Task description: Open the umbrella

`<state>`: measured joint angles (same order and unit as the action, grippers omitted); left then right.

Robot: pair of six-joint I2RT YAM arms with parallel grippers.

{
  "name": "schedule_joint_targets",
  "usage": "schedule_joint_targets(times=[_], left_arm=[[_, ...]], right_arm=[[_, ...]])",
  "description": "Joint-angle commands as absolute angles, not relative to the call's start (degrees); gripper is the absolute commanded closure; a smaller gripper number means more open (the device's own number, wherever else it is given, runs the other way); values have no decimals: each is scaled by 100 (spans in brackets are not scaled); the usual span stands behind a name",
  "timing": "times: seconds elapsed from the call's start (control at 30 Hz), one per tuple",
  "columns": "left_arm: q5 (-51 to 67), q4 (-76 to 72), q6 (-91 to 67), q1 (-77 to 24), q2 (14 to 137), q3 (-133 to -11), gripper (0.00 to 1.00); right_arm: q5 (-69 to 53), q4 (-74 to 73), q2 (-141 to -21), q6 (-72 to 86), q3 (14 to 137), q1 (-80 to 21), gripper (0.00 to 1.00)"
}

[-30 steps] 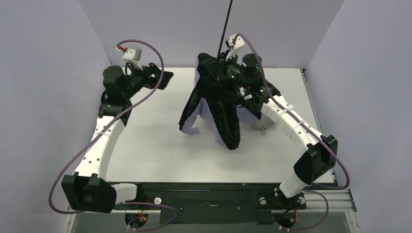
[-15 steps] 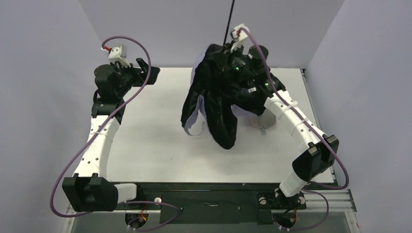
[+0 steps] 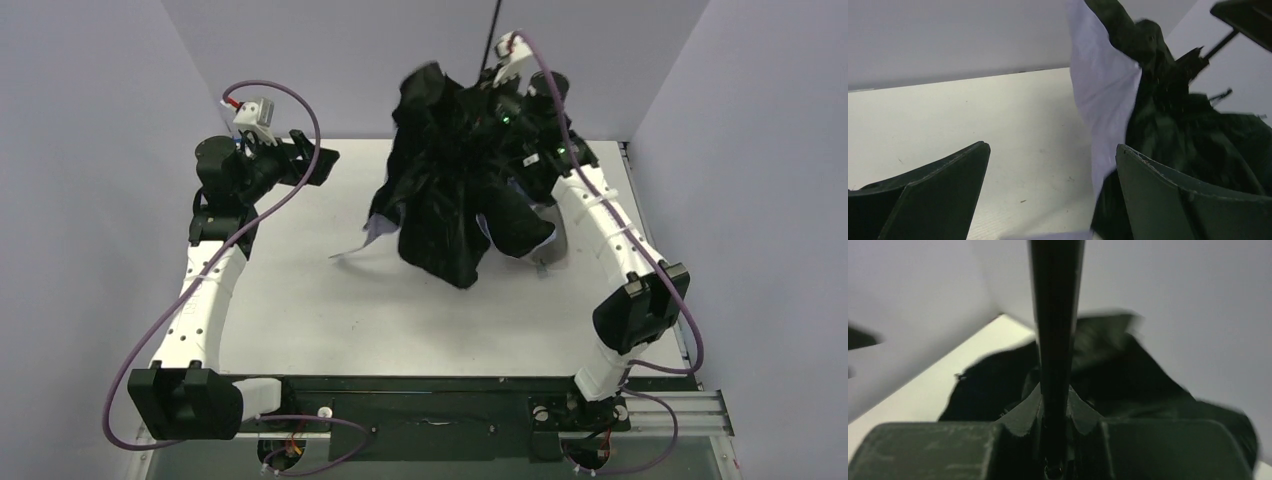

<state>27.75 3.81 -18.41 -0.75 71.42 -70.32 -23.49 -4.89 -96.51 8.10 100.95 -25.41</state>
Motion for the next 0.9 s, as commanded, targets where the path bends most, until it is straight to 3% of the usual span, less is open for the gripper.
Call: schedule_joint_targets(times=[0.0,0.17,0.27,0.37,0.43,0.57,0.67,0.87], left_arm=[[3161,329,-1449,-146,6879,-7065,3],[3217,433,-1146,-385,6860,-7080,3],[3290,465,-1057,-431,6794,-7067,3],[3319,427,-1072,-437,6733,-7042,3],[3317,403,-1062,-441,6747,-7043,3],[3505,211,-960,-517,6764,-6922,3],[3544,97,-688,-680,6678,-6788,3],[3898,-963,-549,-843,6237,-6195,3]], right_arm=[[-1910,-242,-9923,532,10860,-1641,100],[-2736,-417,-9178,726,9889,-3467,100],[-2777,-751,-9117,295,9917,-3180,100],[-2575,-1150,-9708,54,10940,-1943,100],[-2347,-1095,-10031,175,11346,-1706,100],[-2387,-832,-9761,575,10883,-2837,100],[-2512,-991,-9048,-17,10301,-3872,100],[-2414,-1032,-9312,264,10779,-3171,100]])
